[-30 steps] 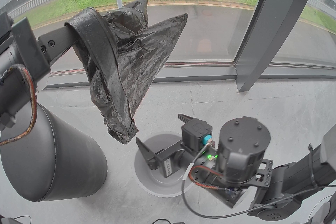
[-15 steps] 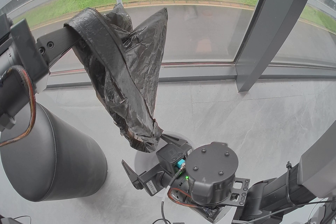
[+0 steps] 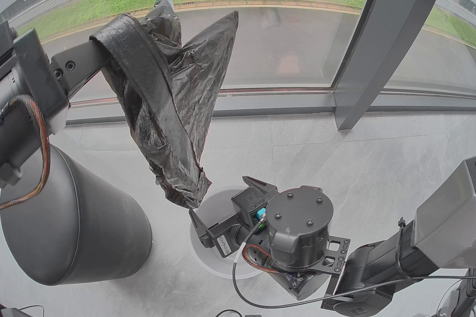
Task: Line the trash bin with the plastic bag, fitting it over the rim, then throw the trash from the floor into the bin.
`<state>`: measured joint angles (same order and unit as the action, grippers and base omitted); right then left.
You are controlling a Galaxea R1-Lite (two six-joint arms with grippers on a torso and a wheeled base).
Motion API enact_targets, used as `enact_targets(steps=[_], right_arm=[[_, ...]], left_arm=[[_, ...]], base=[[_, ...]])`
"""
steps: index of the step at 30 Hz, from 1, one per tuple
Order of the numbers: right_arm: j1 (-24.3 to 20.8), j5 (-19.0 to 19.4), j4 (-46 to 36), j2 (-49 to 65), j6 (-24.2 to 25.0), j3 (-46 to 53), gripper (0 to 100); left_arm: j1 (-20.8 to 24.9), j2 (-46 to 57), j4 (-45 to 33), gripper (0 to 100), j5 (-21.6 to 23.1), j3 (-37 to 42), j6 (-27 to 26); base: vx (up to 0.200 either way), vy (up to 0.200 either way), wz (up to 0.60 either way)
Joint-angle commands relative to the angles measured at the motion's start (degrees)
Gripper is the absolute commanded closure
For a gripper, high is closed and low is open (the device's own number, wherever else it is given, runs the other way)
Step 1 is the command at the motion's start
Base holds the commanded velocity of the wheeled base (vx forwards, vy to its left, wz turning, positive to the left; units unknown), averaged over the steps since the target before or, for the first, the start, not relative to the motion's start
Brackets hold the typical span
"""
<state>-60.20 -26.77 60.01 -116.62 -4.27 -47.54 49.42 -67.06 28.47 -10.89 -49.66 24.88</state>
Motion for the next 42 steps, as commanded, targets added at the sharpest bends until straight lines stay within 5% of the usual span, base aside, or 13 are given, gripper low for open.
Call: enact_targets(steps=[1, 18, 37, 38, 42], right_arm=[[0.08, -0.56, 0.02, -0.89, -0.13, -0.88, 0], [0.08, -6.01, 6.08, -5.46, -1.36, -5.81, 0], [1.4, -6.1, 6.52, -9.68, -2.24, -11.69, 0], [1.4, -6.1, 6.52, -9.77, -2.24, -11.69, 100], [1.4, -6.1, 6.52, -9.68, -2.24, -11.43, 100]], left_arm=[[-0.03, 0.79, 0.01, 100, -0.01, 0.45, 0.17], [0.06, 2.11, -0.08, 100, 0.08, 1.94, 0.34], [-0.03, 2.37, -0.08, 100, 0.08, 2.2, 0.78], [-0.03, 2.46, -0.08, 100, 0.08, 2.2, 0.78], [-0.03, 2.37, 0.01, 100, 0.08, 2.2, 0.78]], base=[[0.0, 0.0, 0.0], [0.0, 0.0, 0.0], [0.0, 0.0, 0.0], [0.0, 0.0, 0.0], [0.0, 0.0, 0.0]])
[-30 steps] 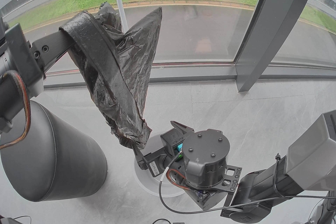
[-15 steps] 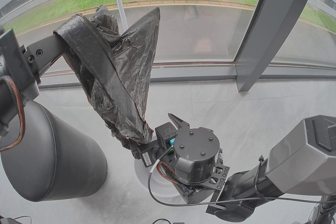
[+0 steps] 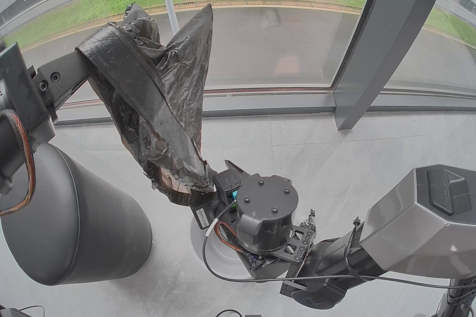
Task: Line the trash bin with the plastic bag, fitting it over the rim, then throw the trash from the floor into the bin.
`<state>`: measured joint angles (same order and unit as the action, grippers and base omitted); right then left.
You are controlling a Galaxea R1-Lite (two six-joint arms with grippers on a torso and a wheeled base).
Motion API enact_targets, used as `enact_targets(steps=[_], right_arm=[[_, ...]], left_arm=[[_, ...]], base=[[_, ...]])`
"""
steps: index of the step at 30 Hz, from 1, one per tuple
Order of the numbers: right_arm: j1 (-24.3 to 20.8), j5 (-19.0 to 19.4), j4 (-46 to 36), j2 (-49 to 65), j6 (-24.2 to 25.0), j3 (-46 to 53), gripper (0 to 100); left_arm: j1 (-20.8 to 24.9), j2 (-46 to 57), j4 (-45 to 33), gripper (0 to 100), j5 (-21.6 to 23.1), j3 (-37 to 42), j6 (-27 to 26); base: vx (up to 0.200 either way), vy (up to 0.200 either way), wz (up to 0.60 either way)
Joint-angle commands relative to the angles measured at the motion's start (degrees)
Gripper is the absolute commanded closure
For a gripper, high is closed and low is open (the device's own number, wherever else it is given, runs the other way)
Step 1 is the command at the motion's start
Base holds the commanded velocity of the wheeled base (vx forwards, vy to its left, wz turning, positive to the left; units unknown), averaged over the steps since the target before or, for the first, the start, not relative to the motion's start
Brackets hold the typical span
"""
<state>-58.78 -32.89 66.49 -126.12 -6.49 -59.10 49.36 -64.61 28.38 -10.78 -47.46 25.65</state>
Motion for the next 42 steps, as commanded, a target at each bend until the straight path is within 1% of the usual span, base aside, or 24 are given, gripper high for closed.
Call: enact_targets(steps=[1, 7, 12, 14, 16, 19, 20, 22, 23, 24, 25, 29, 30, 31, 32, 34, 35, 37, 38, 39, 40, 42], right_arm=[[-0.1, 0.02, 0.05, -0.09, -0.02, 0.3, 100], [-0.81, -0.95, 0.13, 1.58, -0.81, 3.9, 100], [-1.69, 0.99, -1.27, 7.56, -1.16, 11.38, 100], [-1.69, 1.86, -2.85, 10.46, -0.99, 13.92, 100], [-1.6, 3.27, -5.49, 12.83, -0.37, 15.95, 100], [-1.6, 5.47, -9.36, 15.21, 1.21, 17.7, 100], [-1.42, 7.58, -14.02, 17.4, 1.83, 18.85, 100], [-1.33, 9.6, -20.96, 20.13, 2.71, 19.11, 100], [-1.33, 10.21, -22.54, 20.83, 3.15, 19.11, 100], [-1.42, 12.59, -26.94, 22.5, 4.55, 18.93, 100], [-1.25, 16.37, -31.86, 24.52, 6.31, 18.67, 100], [-0.54, 28.5, -44.95, 29.71, 12.11, 16.47, 100], [-0.1, 30.78, -47.5, 30.41, 13.52, 15.86, 100], [0.25, 32.19, -49.09, 30.85, 14.4, 15.42, 100], [0.78, 34.91, -52.07, 31.64, 16.15, 14.72, 100], [1.65, 39.13, -54.97, 32.43, 18.7, 14.54, 100], [1.74, 40.01, -55.5, 32.52, 19.23, 14.63, 100], [2.09, 44.67, -56.91, 33.14, 21.95, 15.07, 100], [2.18, 46.07, -57.26, 33.31, 22.92, 15.15, 100], [2.18, 46.07, -57.26, 33.31, 22.92, 15.15, 100], [2.27, 49.15, -57.87, 33.93, 24.94, 15.51, 100], [2.53, 52.67, -58.31, 34.37, 26.52, 15.95, 100]], left_arm=[[0.03, 0.01, 0.01, 100, -0.03, 0.08, 0.02], [-0.32, 0.89, 0.01, 100, -0.12, 0.08, 0.02], [-1.9, 0.98, 0.01, 100, 0.14, 3.07, 1.07], [-3.92, 0.54, 0.01, 100, 0.41, 5.09, 1.42], [-5.94, 0.27, 0.1, 100, 0.84, 7.03, 2.04], [-7.17, 0.1, 0.1, 100, 2.51, 8.79, 3.62], [-8.05, 0.01, 0.1, 100, 4.01, 10.1, 5.38], [-8.4, 0.01, 0.1, 100, 5.33, 11.25, 6.87], [-8.49, 0.01, 0.1, 100, 5.59, 11.51, 7.22], [-8.84, 0.01, 0.1, 100, 6.21, 12.13, 8.01], [-9.19, 0.01, 0.1, 100, 7.0, 12.83, 8.72], [-9.28, 0.54, 0.18, 100, 11.39, 14.5, 11.0], [-9.28, 0.71, 0.18, 100, 12.53, 14.85, 11.62], [-9.28, 0.8, 0.18, 100, 13.41, 15.03, 12.06], [-9.28, 0.89, 0.27, 100, 15.43, 15.29, 12.67], [-9.28, 0.98, 0.27, 100, 18.42, 15.47, 13.29], [-9.37, 0.98, 0.27, 100, 19.04, 15.47, 13.46], [-9.37, 0.71, 0.27, 100, 21.32, 15.64, 14.52], [-9.37, 0.54, 0.27, 100, 21.85, 15.64, 14.87], [-9.37, 0.54, 0.27, 100, 21.85, 15.64, 14.87], [-9.37, 0.36, 0.27, 100, 23.34, 15.64, 15.48], [-9.37, 0.01, 0.36, 100, 25.28, 15.73, 16.19]], base=[[0.0, 0.0, 0.0], [0.0, 0.0, 0.0], [0.0, 0.0, 0.0], [0.0, 0.0, 0.0], [0.0, 0.0, 0.0], [0.0, 0.0, 0.0], [0.0, 0.0, 0.0], [0.0, 0.0, 0.0], [0.0, 0.0, 0.0], [0.0, 0.0, 0.0], [0.0, 0.0, 0.0], [0.0, 0.0, 0.0], [0.0, 0.0, 0.0], [0.0, 0.0, 0.0], [0.0, 0.0, 0.0], [0.0, 0.0, 0.0], [0.0, 0.0, 0.0], [0.0, 0.0, 0.0], [0.0, 0.0, 0.0], [0.0, 0.0, 0.0], [0.0, 0.0, 0.0], [0.0, 0.0, 0.0]])
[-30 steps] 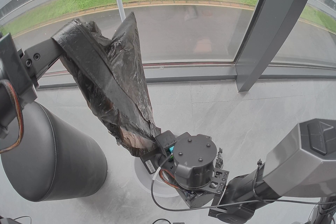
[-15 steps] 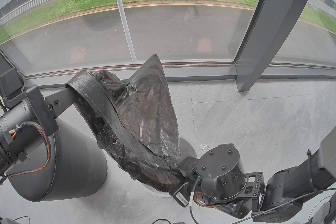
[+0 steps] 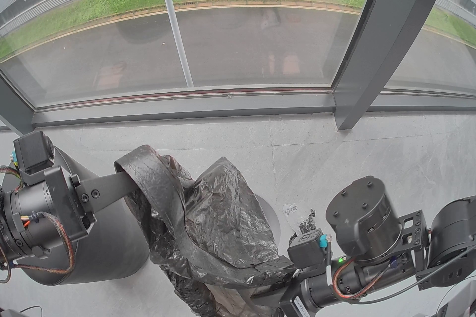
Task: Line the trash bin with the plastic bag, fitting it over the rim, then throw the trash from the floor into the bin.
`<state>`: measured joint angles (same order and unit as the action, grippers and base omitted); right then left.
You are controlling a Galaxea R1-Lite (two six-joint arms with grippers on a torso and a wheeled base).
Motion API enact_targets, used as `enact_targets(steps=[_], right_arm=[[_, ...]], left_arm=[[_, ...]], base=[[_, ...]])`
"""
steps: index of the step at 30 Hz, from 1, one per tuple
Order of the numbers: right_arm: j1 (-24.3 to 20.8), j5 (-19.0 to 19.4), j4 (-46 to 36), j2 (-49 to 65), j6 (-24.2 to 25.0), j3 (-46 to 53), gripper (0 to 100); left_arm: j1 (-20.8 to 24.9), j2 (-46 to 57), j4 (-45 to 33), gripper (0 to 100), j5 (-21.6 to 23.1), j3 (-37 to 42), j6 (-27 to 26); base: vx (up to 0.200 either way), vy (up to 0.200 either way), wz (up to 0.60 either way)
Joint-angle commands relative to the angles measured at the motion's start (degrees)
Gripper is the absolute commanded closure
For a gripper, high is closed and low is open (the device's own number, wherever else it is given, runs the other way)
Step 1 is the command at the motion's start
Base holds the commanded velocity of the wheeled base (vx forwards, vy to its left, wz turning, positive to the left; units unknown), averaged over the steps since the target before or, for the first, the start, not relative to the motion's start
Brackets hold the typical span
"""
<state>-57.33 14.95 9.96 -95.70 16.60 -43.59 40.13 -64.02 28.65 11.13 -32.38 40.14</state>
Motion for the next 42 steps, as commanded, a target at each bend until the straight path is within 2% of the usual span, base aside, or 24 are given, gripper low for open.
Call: enact_targets(steps=[1, 4, 12, 22, 29, 33, 37, 42], right_arm=[[1.26, 6.32, -1.87, 4.11, 3.79, 0.53, 100], [1.7, 9.66, -1.87, 4.2, 4.31, 1.23, 100], [2.84, 14.94, -1.52, 2.0, 4.31, 3.08, 100], [4.77, 15.03, 2.96, -3.97, 3.87, 3.43, 100], [5.65, 14.94, 7.44, -10.3, 2.47, 1.85, 100], [6.44, 14.94, 9.9, -12.41, 2.21, 1.05, 100], [7.32, 14.94, 12.98, -15.31, 2.12, -0.09, 100], [8.73, 15.03, 14.3, -17.59, 1.77, -1.41, 100]], left_arm=[[-0.14, -0.75, 0.18, 100, 3.99, 0.65, 1.96], [-0.14, -1.63, 0.27, 100, 5.92, 0.65, 2.66], [-0.14, -6.38, 0.8, 100, 9.08, 0.56, 4.42], [-1.64, -13.32, 1.23, 100, 9.08, 0.65, 4.42], [-5.59, -19.38, 6.77, 100, 9.35, 1.26, 4.33], [-7.08, -21.67, 8.71, 100, 11.02, 1.35, 4.33], [-10.42, -24.39, 10.38, 100, 14.45, 1.35, 4.33], [-12.36, -27.03, 11.96, 100, 14.8, 1.35, 4.33]], base=[[0.0, 0.0, 0.0], [0.0, 0.0, 0.0], [0.0, 0.0, 0.0], [0.0, 0.0, 0.0], [0.0, 0.0, 0.0], [0.0, 0.0, 0.0], [0.0, 0.0, 0.0], [0.0, 0.0, 0.0]])
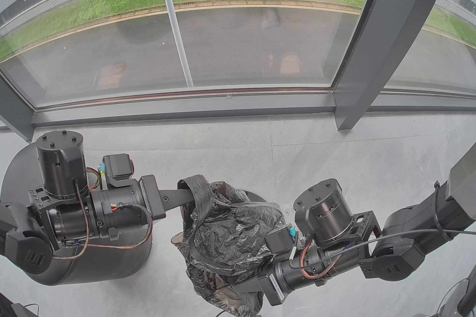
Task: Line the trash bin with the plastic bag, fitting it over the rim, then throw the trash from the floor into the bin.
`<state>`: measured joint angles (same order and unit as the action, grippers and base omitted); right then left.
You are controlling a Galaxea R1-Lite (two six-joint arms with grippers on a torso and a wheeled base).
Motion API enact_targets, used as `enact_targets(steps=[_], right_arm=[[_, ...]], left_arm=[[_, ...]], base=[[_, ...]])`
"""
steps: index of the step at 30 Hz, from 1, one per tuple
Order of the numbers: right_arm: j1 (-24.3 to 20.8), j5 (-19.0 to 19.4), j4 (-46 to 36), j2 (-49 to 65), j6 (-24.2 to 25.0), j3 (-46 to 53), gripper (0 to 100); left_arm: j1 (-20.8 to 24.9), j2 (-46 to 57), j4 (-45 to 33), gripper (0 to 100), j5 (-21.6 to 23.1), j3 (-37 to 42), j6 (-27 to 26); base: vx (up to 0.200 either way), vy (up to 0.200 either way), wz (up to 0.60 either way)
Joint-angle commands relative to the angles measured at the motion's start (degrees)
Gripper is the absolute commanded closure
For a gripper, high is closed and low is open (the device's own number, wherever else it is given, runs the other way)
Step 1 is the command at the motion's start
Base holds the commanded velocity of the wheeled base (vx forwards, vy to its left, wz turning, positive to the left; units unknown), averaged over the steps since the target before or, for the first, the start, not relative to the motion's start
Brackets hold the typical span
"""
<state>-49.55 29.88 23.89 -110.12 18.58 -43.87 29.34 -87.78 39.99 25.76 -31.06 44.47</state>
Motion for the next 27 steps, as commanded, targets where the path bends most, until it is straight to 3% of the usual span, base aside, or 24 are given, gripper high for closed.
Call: enact_targets(steps=[1, 10, 17, 27], right_arm=[[1.13, 0.09, 0.36, -3.52, -0.3, -1.39, 100], [3.15, 0.09, 0.45, -6.43, -1.18, -4.73, 100], [2.18, 0.09, 0.36, -5.99, -0.91, -6.22, 100], [-7.57, 0.44, -0.25, -3.61, 1.28, -5.78, 100]], left_arm=[[-1.75, -3.62, 0.88, 100, 0.17, 0.04, 0.0], [-2.62, -4.5, 2.47, 100, 2.01, -0.49, -0.26], [-2.98, -3.45, 2.38, 100, 1.84, -0.23, -0.26], [-2.98, 2.97, 0.53, 100, 1.4, 4.96, 0.27]], base=[[0.0, 0.0, 0.0], [0.0, 0.0, 0.0], [0.0, 0.0, 0.0], [0.0, 0.0, 0.0]])
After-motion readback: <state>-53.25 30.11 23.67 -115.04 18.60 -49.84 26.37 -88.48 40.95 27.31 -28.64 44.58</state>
